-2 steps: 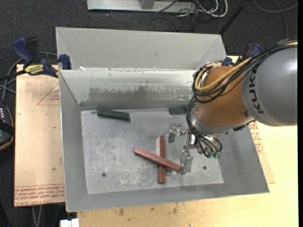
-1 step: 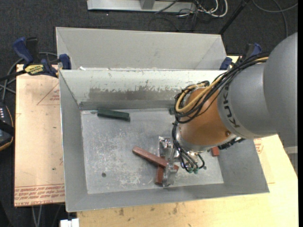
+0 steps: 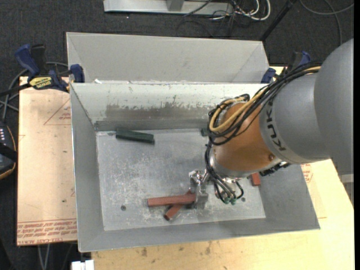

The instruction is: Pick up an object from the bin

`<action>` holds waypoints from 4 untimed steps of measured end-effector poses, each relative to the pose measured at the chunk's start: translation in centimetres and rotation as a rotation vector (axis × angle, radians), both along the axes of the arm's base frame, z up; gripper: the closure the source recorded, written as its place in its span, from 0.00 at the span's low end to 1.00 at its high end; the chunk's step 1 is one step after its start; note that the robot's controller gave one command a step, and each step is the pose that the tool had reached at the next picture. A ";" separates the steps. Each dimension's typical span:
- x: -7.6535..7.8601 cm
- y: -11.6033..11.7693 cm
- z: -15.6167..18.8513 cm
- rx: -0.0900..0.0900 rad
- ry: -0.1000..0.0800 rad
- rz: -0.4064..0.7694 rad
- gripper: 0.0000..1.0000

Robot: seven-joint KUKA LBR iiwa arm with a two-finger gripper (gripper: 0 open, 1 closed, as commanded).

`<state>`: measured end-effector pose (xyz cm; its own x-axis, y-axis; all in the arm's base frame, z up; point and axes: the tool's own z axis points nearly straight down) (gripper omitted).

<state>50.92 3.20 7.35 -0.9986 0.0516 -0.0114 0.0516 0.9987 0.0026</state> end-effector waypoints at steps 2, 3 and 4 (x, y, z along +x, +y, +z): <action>3.6 3.7 11.9 -0.002 0.008 0.174 0.00; 1.5 -0.1 1.1 -0.003 0.017 0.374 0.00; 0.6 0.9 -0.3 -0.004 0.008 0.568 0.00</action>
Offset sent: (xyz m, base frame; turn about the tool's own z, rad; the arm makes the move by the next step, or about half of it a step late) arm 0.0350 0.0363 0.1188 -0.1748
